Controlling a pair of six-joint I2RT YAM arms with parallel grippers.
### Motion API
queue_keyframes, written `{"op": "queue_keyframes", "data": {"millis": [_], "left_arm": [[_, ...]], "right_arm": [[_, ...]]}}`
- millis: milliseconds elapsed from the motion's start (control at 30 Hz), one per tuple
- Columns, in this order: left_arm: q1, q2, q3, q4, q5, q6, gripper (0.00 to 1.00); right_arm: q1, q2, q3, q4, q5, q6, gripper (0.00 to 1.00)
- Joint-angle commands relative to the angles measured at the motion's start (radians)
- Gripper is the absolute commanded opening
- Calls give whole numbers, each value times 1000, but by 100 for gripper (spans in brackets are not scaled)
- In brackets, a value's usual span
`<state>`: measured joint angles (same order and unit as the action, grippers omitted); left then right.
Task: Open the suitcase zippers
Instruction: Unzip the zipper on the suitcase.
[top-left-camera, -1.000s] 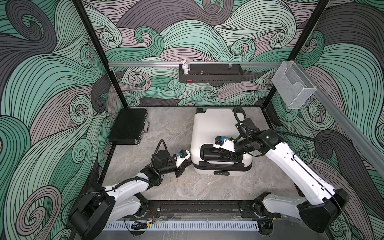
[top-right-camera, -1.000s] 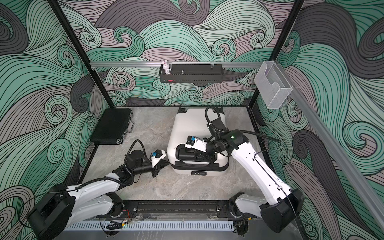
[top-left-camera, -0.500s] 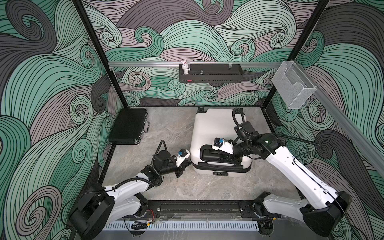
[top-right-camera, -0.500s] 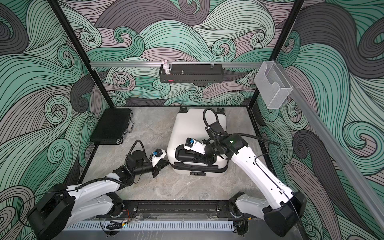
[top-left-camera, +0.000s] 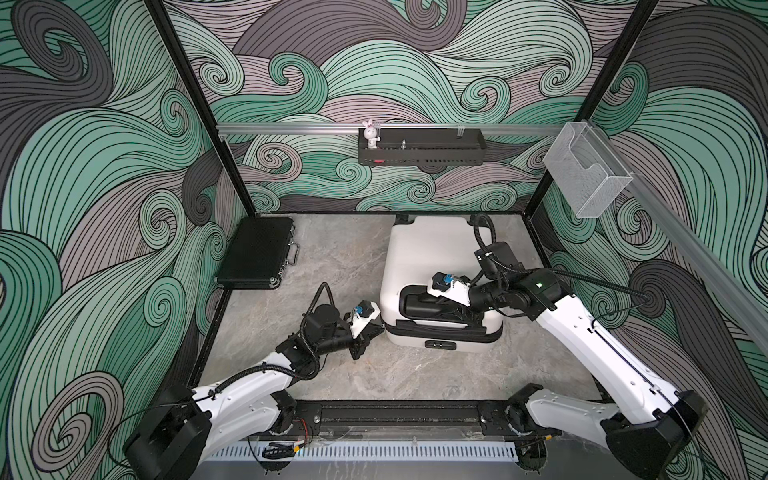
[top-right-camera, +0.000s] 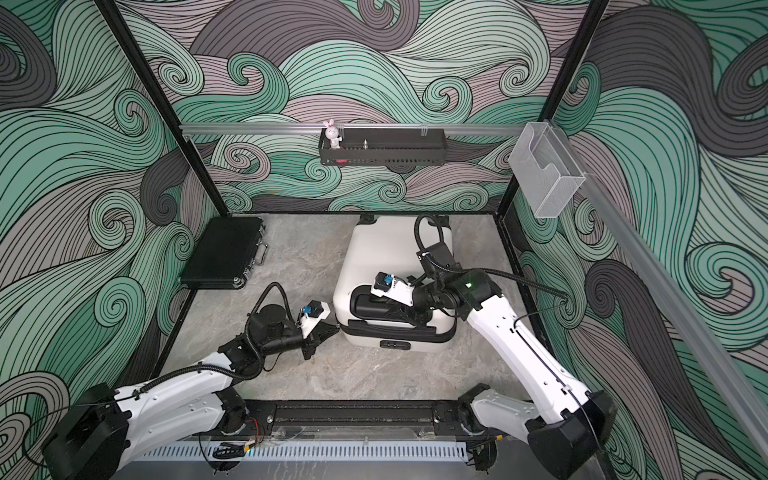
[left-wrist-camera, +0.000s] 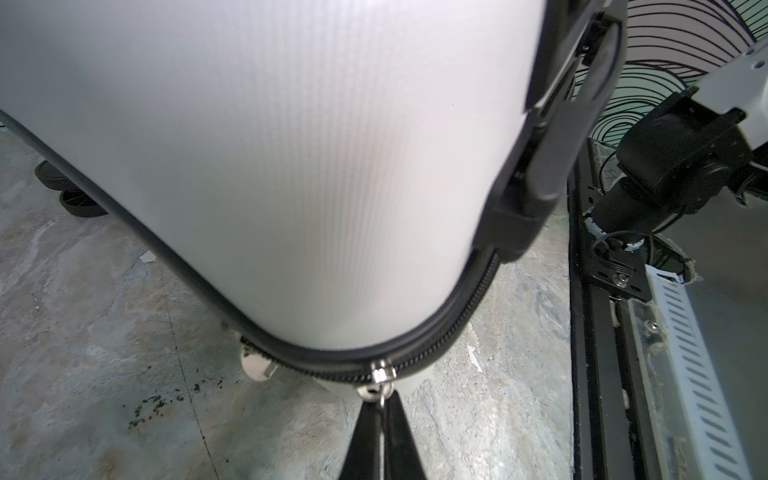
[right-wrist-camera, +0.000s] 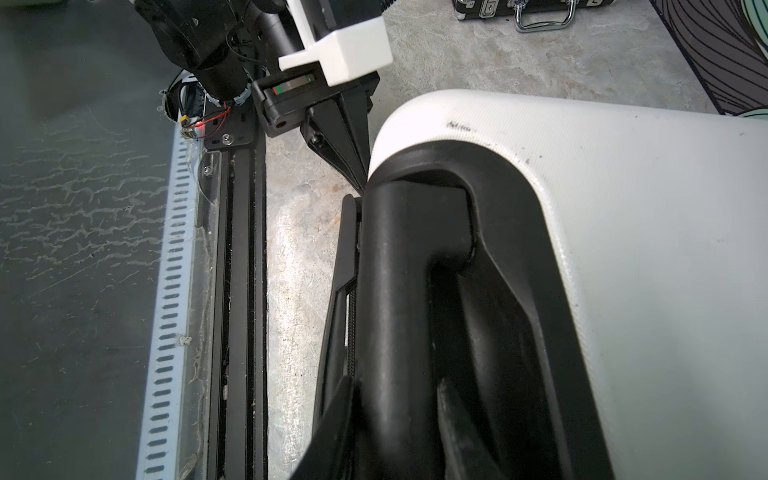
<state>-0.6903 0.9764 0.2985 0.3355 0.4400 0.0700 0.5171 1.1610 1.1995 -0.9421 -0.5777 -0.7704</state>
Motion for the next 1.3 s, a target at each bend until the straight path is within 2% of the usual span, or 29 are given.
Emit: {"op": "queue_keyframes", "data": {"millis": [0, 100, 267, 433, 700, 867, 1167, 1267], "left_arm": [[-24, -32, 24, 44, 118, -32, 0], [-29, -14, 51, 55, 134, -39, 0], [-47, 30, 86, 73, 156, -48, 0], [-70, 66, 95, 113, 158, -66, 0], [-104, 84, 119, 137, 148, -78, 0], [-118, 84, 130, 119, 143, -71, 0], [-167, 56, 160, 93, 118, -58, 0], [-176, 48, 161, 73, 105, -55, 0]], "right_arm": [[-32, -28, 28, 255, 34, 48, 0], [-9, -26, 15, 294, 35, 97, 0], [40, -14, 10, 351, 132, 202, 0], [88, 0, 4, 434, 170, 296, 0], [159, 91, 25, 535, 329, 509, 0], [219, 125, 17, 600, 395, 579, 0], [263, 205, 29, 686, 452, 696, 0], [270, 223, 38, 688, 454, 673, 0]]}}
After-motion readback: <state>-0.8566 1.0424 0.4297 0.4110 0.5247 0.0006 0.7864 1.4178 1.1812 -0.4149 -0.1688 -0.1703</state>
